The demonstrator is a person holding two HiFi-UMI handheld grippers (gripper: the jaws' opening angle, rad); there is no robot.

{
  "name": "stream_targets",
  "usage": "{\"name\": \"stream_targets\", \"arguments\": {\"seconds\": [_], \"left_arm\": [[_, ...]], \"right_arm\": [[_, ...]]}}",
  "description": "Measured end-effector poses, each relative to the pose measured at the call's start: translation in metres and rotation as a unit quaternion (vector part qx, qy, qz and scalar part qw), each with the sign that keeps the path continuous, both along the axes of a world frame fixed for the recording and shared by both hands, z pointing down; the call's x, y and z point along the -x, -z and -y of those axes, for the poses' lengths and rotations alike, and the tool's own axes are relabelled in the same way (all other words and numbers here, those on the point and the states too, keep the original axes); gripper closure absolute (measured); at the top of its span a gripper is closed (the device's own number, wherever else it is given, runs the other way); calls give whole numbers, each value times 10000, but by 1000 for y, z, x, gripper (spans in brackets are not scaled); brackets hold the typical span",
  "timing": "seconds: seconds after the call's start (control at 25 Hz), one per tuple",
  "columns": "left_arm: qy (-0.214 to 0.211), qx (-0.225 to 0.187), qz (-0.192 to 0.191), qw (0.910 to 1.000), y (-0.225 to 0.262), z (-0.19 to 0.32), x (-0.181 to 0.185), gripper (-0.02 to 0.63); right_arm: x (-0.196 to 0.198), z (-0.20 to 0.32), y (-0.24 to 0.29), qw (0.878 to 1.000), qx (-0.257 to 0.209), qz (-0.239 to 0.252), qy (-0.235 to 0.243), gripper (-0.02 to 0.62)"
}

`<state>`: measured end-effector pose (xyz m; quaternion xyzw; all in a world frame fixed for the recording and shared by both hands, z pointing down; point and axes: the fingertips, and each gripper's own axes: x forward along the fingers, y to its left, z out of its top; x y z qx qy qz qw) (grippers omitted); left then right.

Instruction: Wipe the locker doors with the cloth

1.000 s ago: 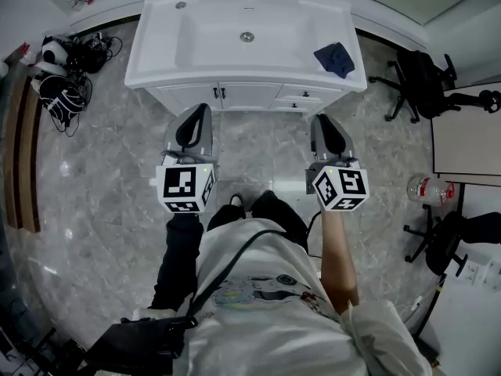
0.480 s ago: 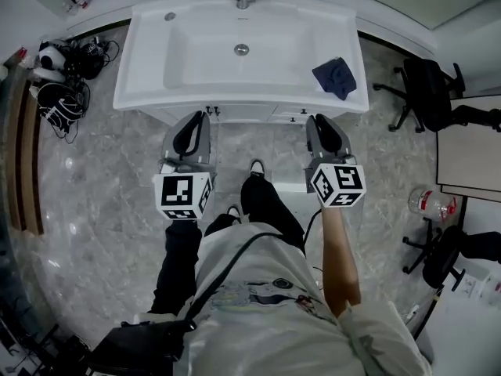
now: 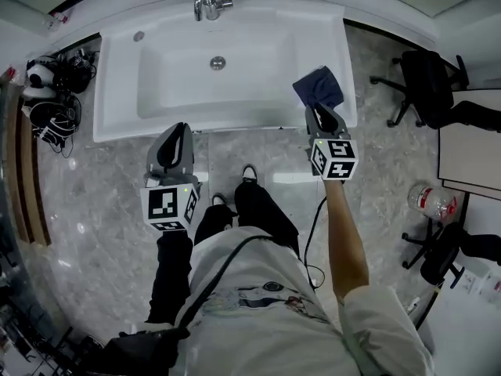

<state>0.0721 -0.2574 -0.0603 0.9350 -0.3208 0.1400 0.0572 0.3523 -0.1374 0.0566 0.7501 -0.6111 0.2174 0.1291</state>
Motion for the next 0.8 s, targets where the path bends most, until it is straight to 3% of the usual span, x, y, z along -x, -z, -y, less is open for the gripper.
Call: {"name": "stream_targets", "arguments": {"seconds": [0.32, 0.52, 0.8], "left_arm": [[23, 357, 210, 9991, -32, 12, -21, 604], [-104, 755, 384, 9964, -60, 4, -45, 604], [-369, 952, 488, 9936, -75, -8, -68, 604]], "right_arm": [[-81, 10, -99, 9909, 1333, 139, -101, 417], [-101, 16, -145, 9803, 1956, 250, -46, 347], [-107, 25, -180, 9654, 2587, 329, 90, 264]]}}
